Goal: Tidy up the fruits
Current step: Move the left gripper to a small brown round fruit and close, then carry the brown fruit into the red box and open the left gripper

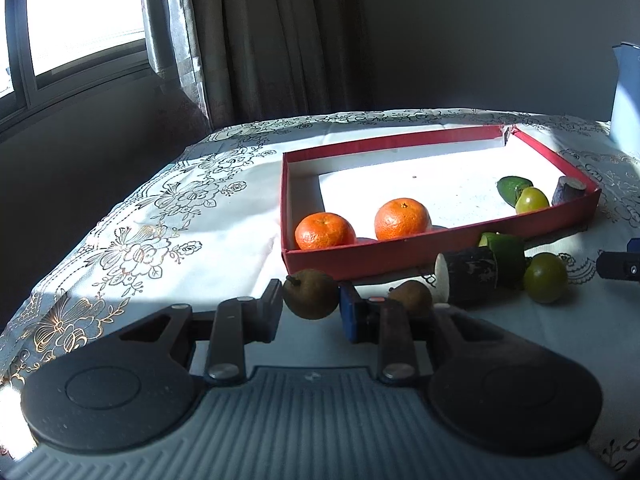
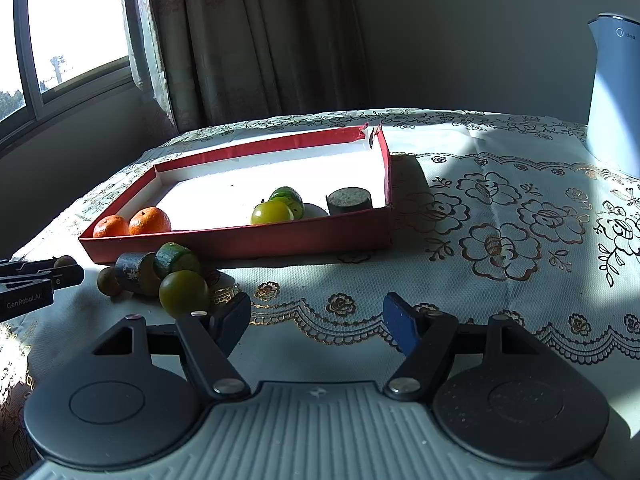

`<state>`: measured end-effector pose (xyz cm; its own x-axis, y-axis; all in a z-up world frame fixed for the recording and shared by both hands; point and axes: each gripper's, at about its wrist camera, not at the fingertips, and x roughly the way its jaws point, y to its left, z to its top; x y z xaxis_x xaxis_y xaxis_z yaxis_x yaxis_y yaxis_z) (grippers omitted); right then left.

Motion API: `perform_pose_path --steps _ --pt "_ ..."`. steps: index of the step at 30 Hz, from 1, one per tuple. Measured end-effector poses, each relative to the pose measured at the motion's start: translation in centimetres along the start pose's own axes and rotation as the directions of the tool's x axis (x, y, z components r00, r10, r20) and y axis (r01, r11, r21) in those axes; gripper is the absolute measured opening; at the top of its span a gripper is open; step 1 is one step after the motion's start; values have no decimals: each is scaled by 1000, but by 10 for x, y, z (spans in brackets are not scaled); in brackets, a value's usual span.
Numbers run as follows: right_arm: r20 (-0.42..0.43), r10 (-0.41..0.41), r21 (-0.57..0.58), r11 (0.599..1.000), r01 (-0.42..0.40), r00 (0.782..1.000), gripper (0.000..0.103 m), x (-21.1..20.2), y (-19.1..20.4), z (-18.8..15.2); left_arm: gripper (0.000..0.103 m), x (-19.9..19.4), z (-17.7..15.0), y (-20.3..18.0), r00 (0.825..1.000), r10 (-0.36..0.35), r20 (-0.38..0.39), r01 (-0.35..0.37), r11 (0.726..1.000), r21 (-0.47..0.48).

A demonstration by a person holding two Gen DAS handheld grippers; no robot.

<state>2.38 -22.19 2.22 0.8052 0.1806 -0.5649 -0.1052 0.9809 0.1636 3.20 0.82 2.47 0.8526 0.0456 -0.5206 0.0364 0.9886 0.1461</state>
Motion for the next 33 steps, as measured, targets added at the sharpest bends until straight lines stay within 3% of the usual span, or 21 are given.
perform_pose_path --steps 11,16,18,19,20,27,33 --pt "-15 7 7 1000 -7 1000 73 2 -3 1 28 32 46 -11 998 39 43 -40 999 6" --pt "-21 15 24 1000 -15 1000 73 4 -5 1 28 62 62 -11 1000 31 3 -31 999 -14" --pt "-21 15 23 1000 -14 1000 73 4 -5 1 47 68 62 -11 999 47 -5 -47 999 -25" --pt "-22 14 22 1000 -14 1000 73 4 -5 1 74 68 60 -10 999 51 1 -51 998 -33" --pt "-22 14 22 1000 -14 1000 73 4 -5 1 88 67 58 -11 998 54 17 -53 998 -34" --pt "-25 19 20 1000 -19 1000 75 4 -4 1 89 54 53 -15 998 48 35 -48 999 3" --pt "-25 21 21 1000 -20 999 75 4 -5 2 103 13 32 2 998 19 64 -16 999 -37"
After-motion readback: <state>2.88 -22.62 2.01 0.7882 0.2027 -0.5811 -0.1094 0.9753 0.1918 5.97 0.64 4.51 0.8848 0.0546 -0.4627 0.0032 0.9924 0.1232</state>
